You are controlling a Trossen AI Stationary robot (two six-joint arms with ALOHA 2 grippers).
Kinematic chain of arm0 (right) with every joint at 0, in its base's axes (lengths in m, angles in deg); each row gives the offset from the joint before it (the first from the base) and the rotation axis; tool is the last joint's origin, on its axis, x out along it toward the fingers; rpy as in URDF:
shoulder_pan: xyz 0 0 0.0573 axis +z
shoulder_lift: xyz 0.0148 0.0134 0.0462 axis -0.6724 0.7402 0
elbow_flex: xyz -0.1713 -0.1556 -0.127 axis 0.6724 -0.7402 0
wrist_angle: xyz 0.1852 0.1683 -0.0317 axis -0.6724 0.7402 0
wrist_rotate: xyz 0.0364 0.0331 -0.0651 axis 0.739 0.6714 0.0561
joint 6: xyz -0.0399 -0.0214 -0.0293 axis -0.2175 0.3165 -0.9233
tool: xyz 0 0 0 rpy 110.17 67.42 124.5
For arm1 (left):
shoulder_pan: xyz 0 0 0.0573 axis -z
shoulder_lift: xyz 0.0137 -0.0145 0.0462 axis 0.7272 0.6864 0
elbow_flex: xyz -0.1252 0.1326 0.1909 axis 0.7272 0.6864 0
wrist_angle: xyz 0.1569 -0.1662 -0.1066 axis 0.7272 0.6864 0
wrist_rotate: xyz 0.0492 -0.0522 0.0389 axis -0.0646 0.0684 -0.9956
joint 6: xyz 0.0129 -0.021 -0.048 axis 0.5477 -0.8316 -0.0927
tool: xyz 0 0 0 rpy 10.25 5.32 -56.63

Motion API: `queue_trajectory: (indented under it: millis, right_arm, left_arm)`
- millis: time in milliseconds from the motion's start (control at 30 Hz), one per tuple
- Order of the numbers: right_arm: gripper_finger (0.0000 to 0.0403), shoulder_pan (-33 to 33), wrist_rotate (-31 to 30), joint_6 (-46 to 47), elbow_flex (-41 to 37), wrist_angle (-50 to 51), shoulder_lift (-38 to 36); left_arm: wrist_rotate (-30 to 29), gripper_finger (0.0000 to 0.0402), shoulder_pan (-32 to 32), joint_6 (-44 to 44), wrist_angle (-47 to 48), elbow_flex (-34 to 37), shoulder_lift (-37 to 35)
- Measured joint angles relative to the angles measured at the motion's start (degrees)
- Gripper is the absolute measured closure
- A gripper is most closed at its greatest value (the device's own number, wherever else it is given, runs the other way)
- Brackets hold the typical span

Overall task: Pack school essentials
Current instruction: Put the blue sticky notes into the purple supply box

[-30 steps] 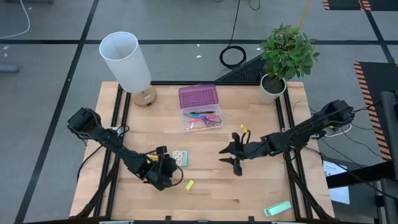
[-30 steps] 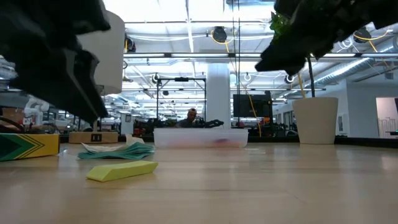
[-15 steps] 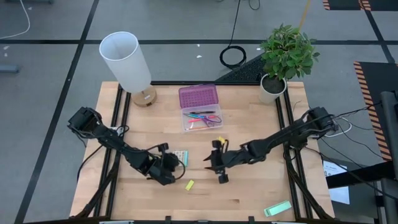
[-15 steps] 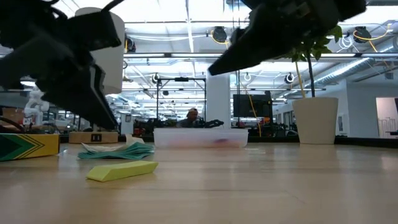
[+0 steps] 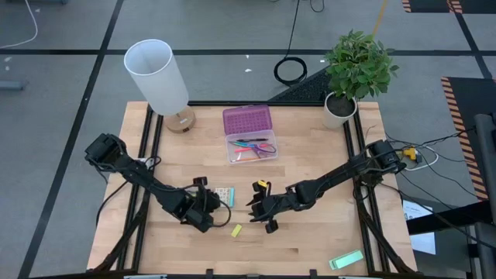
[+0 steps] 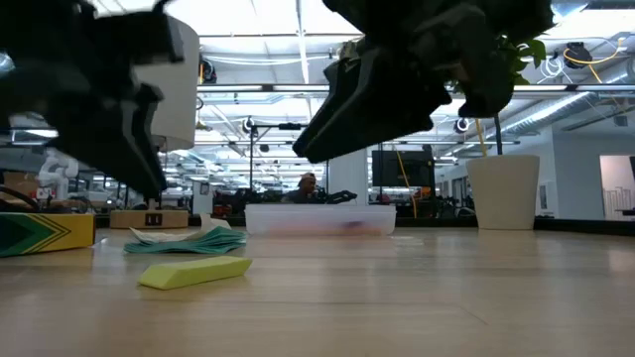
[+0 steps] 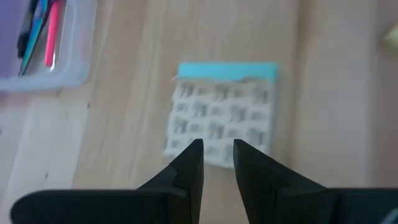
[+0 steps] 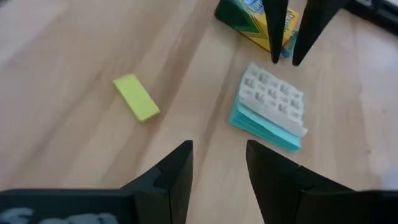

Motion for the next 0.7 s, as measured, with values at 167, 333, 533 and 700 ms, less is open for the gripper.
queue_trajectory:
  millis: [167,333,533,700]
  right_arm:
    - [0.0261,-1.0,-5.4,-8.9,1.3,-1.6,1.7]
    - [0.0261,-1.8,-8.5,-18.9,3.6,-1.9,4.2]
    - [0.0261,-1.9,-7.2,-20.4,5.4,-1.9,7.9]
    - [0.0261,-1.4,-7.2,-21.9,6.7,-1.8,11.0]
  left_arm:
    - [0.3,0.0312,-2.9,-1.9,-0.4,1.9,0.0]
    - [2.7,0.0312,-5.4,0.5,-4.7,1.9,0.0]
    - [3.2,0.0312,-6.9,2.2,-6.7,1.9,0.0]
    - [3.3,0.0312,-7.1,2.4,-7.3,2.8,0.0]
